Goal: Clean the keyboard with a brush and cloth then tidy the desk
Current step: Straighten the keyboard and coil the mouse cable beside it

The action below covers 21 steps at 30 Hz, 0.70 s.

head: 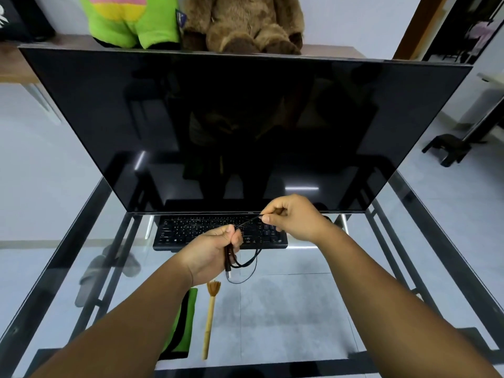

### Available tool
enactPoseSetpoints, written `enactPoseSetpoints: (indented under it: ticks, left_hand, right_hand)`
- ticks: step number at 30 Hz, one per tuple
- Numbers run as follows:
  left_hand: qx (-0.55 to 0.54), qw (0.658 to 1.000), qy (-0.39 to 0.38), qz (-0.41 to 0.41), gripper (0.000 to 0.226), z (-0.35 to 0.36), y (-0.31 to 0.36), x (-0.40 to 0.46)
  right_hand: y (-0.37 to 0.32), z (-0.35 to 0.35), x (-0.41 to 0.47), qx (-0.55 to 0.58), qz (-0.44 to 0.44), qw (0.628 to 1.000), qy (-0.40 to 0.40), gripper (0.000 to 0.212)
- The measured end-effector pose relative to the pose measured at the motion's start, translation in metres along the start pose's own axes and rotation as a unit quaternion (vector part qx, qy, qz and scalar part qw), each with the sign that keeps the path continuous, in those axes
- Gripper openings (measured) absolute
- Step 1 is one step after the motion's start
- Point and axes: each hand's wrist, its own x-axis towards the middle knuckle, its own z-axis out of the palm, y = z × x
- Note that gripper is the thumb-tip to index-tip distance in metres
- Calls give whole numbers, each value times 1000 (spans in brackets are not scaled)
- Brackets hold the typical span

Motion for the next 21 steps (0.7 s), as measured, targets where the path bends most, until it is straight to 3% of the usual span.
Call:
enactPoseSetpoints:
  ticks: [5,12,15,21]
  left_hand:
    - [-70,998,0,5,33,1,4,1]
    - [-140,989,37,26,32,9,6,6]
    - [-142,988,51,32,32,11,4,10]
    - [-75,992,95,43,37,8,2,14]
  right_hand:
    - [5,14,-6,189,39,979,61,8]
    - [3,32,-7,420,96,899,79,15]
    - [0,36,-5,448,116,883,81,16]
    - [3,37,-6,436,159,885,37,16]
